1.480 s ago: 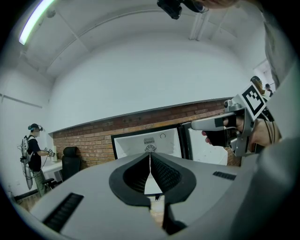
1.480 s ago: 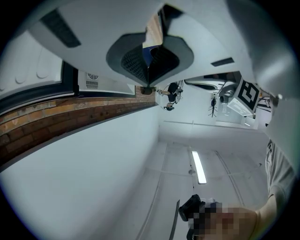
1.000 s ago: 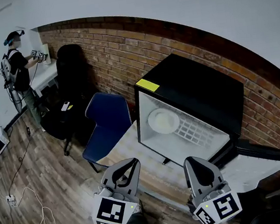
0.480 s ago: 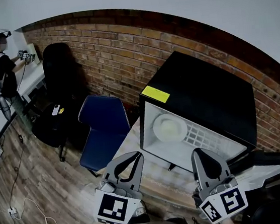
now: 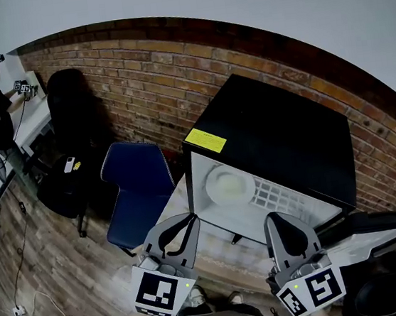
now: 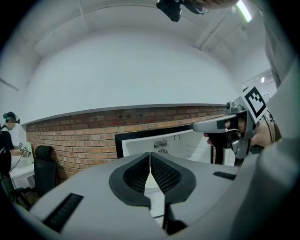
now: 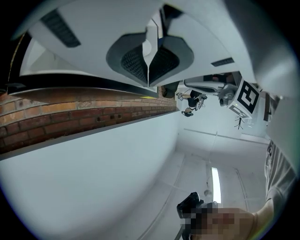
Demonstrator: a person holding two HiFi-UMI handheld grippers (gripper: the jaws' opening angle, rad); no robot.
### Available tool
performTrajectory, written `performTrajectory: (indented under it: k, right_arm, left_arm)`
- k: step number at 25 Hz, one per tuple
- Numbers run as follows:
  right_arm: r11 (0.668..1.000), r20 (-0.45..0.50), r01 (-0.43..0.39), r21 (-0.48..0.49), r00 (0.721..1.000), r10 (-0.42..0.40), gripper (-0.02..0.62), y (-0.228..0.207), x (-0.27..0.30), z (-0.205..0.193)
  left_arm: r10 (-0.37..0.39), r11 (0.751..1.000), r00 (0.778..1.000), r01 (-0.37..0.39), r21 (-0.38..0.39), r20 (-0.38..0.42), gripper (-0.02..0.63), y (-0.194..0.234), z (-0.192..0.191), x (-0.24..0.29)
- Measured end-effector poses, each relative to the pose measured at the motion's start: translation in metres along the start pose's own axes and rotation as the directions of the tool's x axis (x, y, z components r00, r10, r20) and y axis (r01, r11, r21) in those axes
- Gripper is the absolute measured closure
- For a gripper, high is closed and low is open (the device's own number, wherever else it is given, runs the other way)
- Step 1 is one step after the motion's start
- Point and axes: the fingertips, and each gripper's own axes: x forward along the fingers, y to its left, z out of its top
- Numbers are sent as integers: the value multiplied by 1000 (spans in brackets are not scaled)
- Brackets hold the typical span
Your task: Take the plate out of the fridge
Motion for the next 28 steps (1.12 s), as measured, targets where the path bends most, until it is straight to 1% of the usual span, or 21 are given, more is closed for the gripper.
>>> performTrajectory:
  k: [2, 7, 11, 13, 15, 17, 20, 23, 24, 26, 28]
  right_arm:
    - [1000, -1, -3, 3, 1000, 3, 565, -3, -4, 1]
    - [1000, -5, -14, 7, 1000, 14, 565, -11, -11, -1]
    - [1000, -7, -28, 9, 1000, 28, 565, -16, -12, -2]
    - [999, -6, -36, 10, 999, 36, 565, -19, -12, 0]
    - [999, -4, -44, 10, 999, 44, 565, -21, -11, 1]
    - [999, -2, -51, 12, 999, 51, 565, -22, -9, 2]
    - [998, -4, -62, 16, 998, 62, 565, -22, -6, 1]
    - [997, -8, -75, 13, 997, 75, 565, -22, -4, 0]
    - [997, -8, -79, 11, 997, 79, 565, -22, -3, 0]
    - [996, -7, -86, 8, 996, 86, 565, -21, 0, 0]
    - [996, -9, -93, 9, 996, 93, 565, -21, 2, -1]
  left_arm:
    - [-1, 1000, 1000, 1, 0, 0, 586, -4, 3, 4]
    - [25, 998, 1000, -26, -60, -7, 586, -11, 7, 13]
    - [22, 997, 1000, -21, -74, 3, 586, -18, 6, 21]
    - [34, 996, 999, -34, -88, 3, 586, -17, 6, 24]
    - [45, 992, 999, -43, -122, 8, 586, -14, 5, 27]
    - [49, 984, 999, -45, -171, 22, 584, -10, 8, 30]
    - [59, 968, 997, -47, -246, 42, 584, -3, 8, 34]
    - [60, 952, 996, -39, -302, 60, 584, 1, 7, 39]
    - [55, 948, 996, -32, -316, 65, 573, 1, 6, 42]
    - [36, 939, 997, -9, -343, 73, 478, 1, 5, 48]
    - [20, 928, 997, 8, -373, 72, 471, 0, 1, 54]
